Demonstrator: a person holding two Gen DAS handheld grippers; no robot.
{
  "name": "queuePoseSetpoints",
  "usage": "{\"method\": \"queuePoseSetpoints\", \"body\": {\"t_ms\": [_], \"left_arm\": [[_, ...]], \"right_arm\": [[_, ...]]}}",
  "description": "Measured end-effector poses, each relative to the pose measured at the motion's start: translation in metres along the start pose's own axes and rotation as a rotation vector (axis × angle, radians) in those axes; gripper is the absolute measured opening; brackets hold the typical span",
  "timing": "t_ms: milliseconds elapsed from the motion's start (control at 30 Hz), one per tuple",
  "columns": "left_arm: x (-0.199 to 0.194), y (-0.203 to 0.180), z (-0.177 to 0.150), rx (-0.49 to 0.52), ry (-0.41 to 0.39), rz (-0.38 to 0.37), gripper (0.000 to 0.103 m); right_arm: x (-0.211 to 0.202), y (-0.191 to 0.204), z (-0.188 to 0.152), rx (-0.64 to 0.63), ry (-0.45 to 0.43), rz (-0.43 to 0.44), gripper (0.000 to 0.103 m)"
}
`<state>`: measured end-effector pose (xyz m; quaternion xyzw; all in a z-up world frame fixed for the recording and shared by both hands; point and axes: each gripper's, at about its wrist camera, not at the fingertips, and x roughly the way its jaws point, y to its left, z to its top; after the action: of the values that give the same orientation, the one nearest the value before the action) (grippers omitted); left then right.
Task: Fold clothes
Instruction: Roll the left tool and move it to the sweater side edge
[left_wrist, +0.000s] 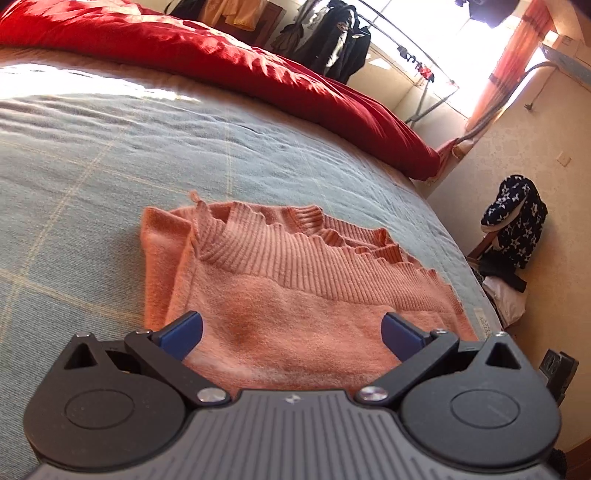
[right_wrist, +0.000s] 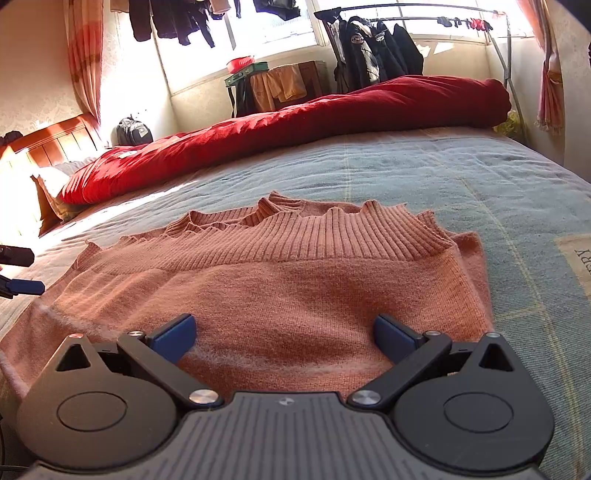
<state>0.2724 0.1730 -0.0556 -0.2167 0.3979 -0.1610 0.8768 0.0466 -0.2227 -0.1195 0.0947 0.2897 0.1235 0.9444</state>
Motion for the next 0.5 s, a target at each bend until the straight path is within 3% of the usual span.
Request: {"method": "queuePoseSetpoints", "body": {"t_ms": [200, 500], "left_arm": [[0.003, 0.052, -0.002, -0.207, 0.082, -0.052, 0.102], [0.040, 0.071, 0.007, -0.252, 0.176, -0.228, 0.102]], "right_arm": [[0.000, 0.000, 0.000, -0.001, 0.000, -0.001, 0.103], [0.002, 0.002, 0.001, -0.022, 0.008, -0.008, 0.103]]}}
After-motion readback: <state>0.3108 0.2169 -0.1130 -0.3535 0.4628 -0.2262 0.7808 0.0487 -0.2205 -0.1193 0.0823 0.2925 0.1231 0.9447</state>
